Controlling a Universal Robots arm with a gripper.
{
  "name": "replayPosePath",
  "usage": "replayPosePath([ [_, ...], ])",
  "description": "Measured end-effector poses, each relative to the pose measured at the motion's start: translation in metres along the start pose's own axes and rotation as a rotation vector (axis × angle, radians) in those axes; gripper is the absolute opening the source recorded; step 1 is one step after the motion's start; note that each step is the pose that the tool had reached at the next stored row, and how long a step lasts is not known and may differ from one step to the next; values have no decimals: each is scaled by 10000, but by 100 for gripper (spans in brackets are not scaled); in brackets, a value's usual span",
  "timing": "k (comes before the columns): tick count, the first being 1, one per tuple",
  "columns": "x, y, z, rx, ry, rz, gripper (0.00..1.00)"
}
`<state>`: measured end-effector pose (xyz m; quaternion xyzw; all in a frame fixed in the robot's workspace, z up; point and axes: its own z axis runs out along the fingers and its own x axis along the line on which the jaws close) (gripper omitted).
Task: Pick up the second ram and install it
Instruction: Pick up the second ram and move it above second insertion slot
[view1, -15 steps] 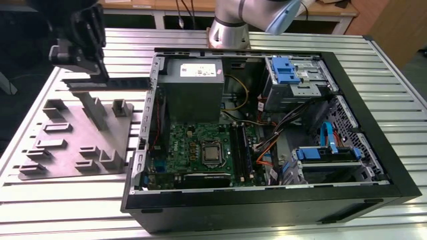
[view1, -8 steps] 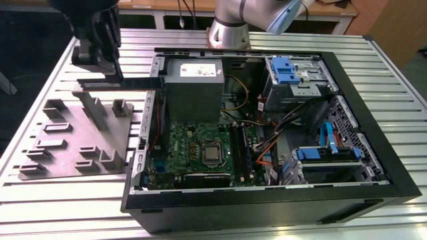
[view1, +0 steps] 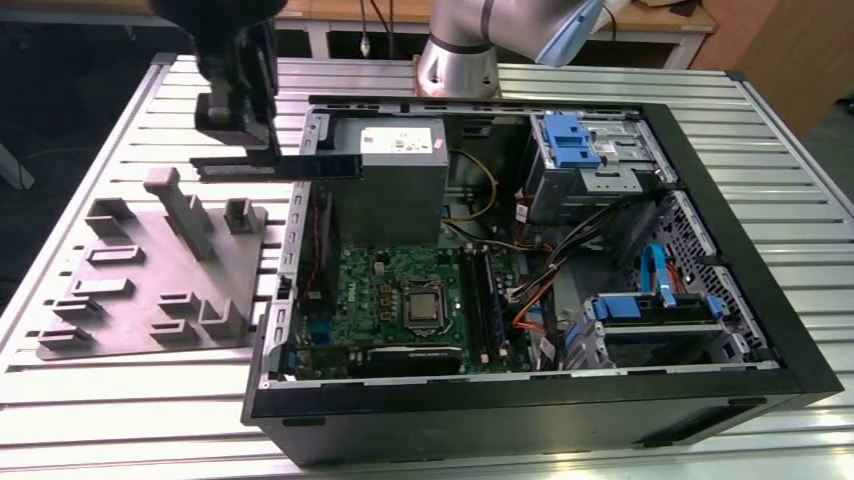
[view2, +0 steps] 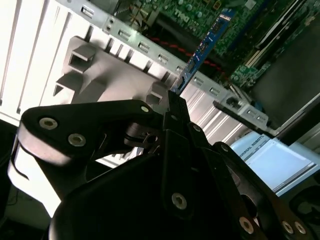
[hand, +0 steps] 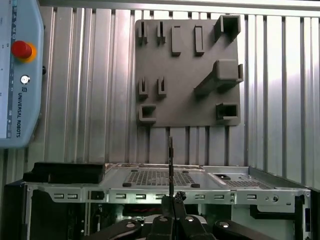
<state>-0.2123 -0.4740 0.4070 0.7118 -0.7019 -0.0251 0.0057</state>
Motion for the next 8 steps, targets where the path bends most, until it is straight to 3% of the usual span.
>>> replayPosePath([
  [8,4,-285,-10,0,-8,-2,11],
])
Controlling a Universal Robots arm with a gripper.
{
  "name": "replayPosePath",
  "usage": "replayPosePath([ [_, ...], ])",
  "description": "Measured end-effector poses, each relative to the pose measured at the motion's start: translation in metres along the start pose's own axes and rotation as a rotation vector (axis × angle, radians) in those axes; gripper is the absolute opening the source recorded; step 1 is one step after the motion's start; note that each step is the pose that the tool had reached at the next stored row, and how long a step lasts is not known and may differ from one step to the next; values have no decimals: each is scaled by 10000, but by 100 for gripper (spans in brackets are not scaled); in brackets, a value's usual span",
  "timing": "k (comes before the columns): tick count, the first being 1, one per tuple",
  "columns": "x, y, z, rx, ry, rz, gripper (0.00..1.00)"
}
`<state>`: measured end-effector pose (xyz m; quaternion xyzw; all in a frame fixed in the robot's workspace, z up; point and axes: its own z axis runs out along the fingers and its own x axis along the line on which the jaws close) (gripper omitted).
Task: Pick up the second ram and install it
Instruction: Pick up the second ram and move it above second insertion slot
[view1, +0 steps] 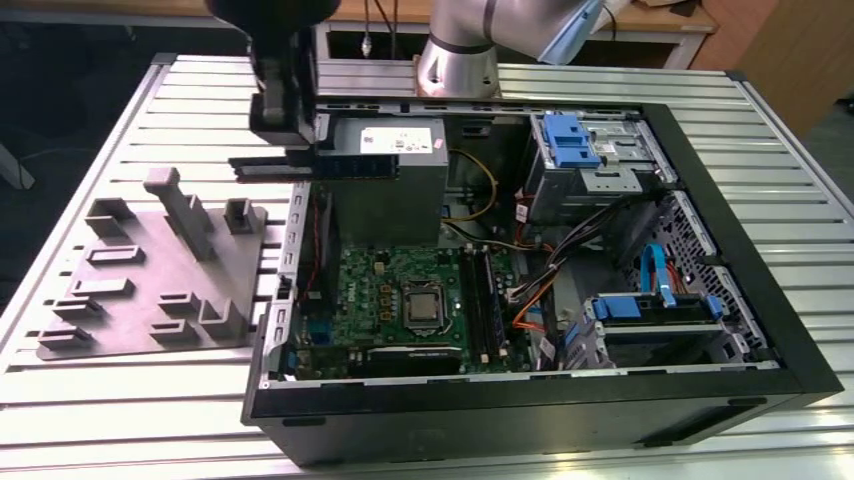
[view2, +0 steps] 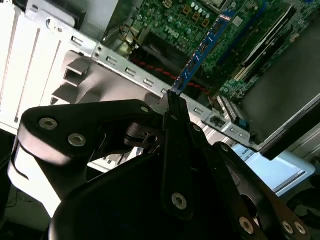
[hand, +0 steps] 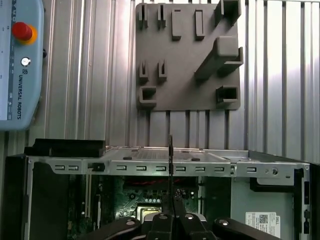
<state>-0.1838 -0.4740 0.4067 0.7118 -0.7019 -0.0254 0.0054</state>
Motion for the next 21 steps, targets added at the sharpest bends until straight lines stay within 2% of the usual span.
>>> replayPosePath([
  [5,2,-155,-6,0,-4,2,11],
  [21,12,-883,-35,-6,-21,0,11],
])
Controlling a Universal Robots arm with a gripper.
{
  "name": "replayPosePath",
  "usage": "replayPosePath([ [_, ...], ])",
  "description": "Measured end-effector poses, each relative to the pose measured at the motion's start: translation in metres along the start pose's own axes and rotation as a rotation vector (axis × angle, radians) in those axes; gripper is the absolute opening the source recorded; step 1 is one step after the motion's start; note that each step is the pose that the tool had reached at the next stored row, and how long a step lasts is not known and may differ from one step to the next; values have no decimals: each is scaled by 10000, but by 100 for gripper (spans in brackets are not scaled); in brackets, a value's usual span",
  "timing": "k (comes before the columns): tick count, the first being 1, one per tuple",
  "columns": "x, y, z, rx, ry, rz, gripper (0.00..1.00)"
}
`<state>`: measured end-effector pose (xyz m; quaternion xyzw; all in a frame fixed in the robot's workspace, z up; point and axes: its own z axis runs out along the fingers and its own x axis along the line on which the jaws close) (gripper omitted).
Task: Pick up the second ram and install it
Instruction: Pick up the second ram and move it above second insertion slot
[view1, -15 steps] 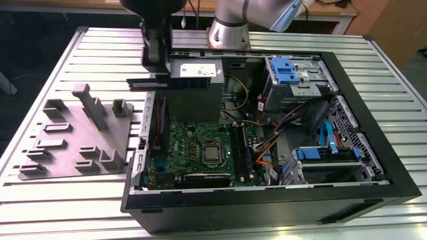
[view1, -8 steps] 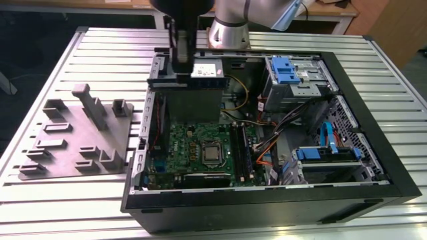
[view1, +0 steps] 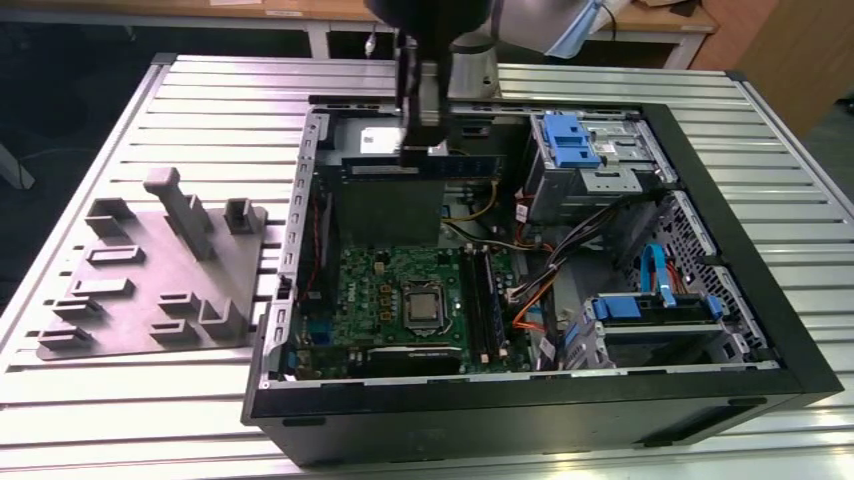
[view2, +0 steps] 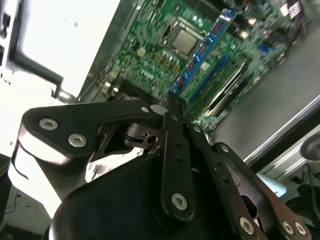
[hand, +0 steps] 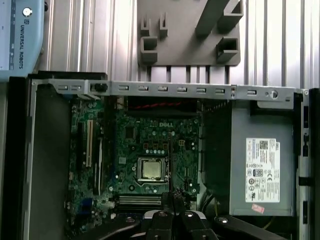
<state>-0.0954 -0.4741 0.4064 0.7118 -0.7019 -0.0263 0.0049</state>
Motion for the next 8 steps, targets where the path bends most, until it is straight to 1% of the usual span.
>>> replayPosePath([
  [2,1,-88,-4,-1,-4,-1,11],
  [4,2,-155,-7,-1,-6,-1,11],
  [8,2,-164,-7,-1,-8,0,11],
])
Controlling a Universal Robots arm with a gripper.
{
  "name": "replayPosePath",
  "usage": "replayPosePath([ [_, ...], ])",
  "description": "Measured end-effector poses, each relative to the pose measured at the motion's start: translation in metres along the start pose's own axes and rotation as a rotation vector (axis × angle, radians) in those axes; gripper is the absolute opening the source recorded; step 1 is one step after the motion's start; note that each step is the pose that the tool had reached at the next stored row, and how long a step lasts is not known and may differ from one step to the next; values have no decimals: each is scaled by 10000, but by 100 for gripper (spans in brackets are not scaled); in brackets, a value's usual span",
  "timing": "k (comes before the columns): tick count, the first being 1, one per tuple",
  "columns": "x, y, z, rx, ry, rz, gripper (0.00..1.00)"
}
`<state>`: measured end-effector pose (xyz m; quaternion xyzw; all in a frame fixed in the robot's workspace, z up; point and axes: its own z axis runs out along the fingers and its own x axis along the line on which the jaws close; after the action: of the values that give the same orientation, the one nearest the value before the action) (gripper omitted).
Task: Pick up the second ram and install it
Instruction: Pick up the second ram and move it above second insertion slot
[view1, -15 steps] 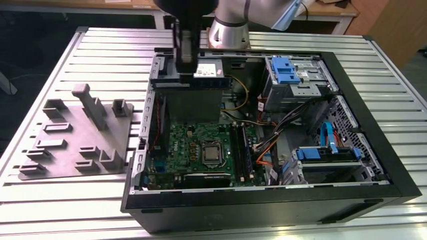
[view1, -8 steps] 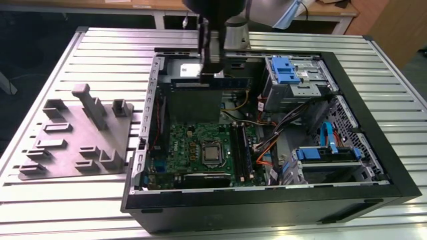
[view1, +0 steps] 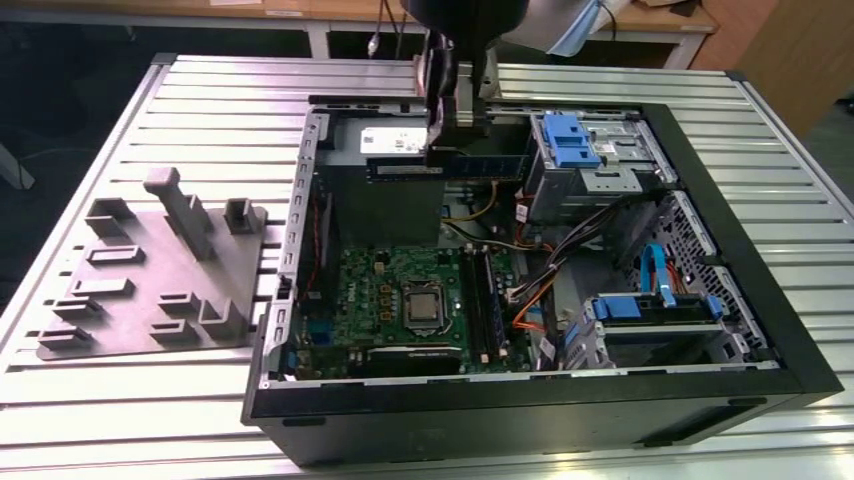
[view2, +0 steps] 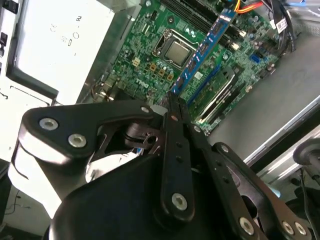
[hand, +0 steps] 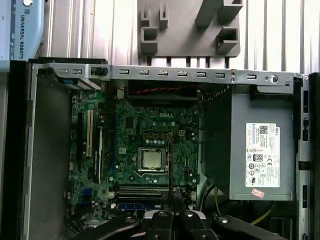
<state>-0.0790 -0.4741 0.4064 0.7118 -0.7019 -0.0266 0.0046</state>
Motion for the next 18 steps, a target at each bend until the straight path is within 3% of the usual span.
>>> replayPosePath([
  [7,3,-5,95,2,-100,-5,11],
  [18,11,-14,294,2,-150,-8,11],
])
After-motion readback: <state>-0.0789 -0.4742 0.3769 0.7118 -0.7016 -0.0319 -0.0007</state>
